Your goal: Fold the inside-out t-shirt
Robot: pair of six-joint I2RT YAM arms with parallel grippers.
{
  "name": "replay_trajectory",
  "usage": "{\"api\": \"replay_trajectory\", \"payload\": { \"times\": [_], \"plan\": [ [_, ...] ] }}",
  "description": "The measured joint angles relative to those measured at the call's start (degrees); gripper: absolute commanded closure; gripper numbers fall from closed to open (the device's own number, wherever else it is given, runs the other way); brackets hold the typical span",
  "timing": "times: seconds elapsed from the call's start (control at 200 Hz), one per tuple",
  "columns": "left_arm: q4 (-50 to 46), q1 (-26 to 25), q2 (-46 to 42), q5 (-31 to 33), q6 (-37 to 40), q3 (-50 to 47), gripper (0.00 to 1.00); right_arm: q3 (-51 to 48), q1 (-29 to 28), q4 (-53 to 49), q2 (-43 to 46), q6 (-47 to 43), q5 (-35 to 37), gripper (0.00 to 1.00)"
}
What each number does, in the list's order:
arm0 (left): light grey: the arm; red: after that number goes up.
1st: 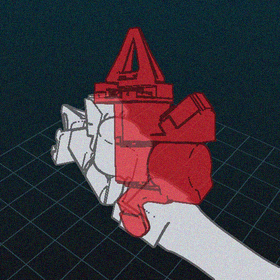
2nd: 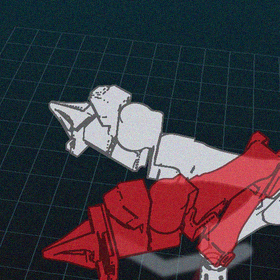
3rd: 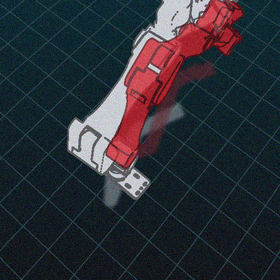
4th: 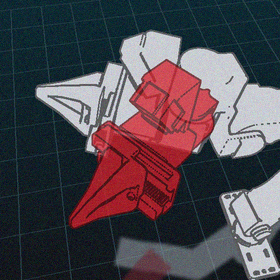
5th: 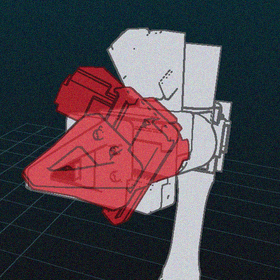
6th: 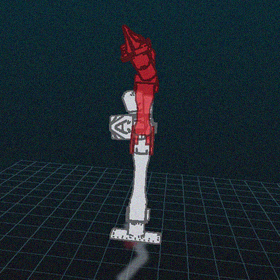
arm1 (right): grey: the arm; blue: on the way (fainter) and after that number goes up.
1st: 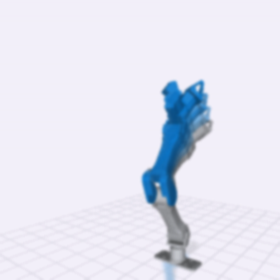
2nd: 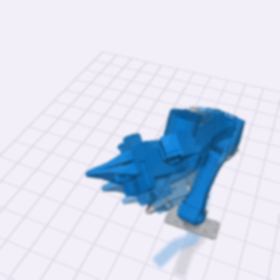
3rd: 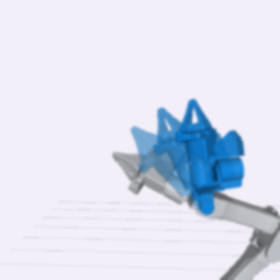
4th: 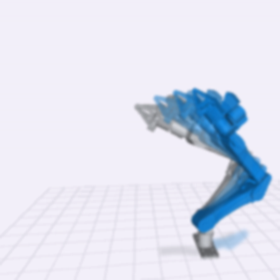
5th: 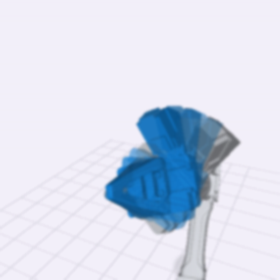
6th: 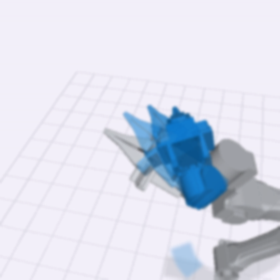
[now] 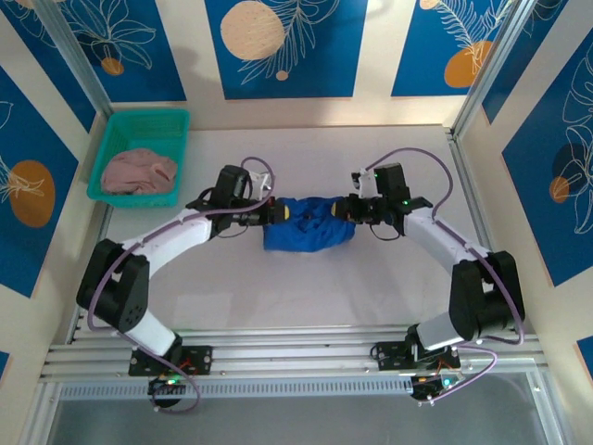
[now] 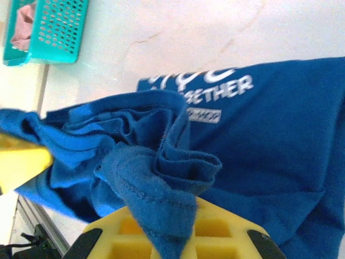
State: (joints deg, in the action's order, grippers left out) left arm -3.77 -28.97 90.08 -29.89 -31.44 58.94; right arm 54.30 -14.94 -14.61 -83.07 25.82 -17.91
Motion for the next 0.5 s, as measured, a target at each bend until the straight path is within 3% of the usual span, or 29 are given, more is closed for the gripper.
{"api": "replay_trajectory", "payload": {
  "times": [0.5],
  "plan": [
    [1.86, 0.55, 9.29, 6.05, -3.58, -1.68, 1.00, 9.57, 1.09, -4.37, -17.99, -2.05, 3.58, 0.98]
  ]
}}
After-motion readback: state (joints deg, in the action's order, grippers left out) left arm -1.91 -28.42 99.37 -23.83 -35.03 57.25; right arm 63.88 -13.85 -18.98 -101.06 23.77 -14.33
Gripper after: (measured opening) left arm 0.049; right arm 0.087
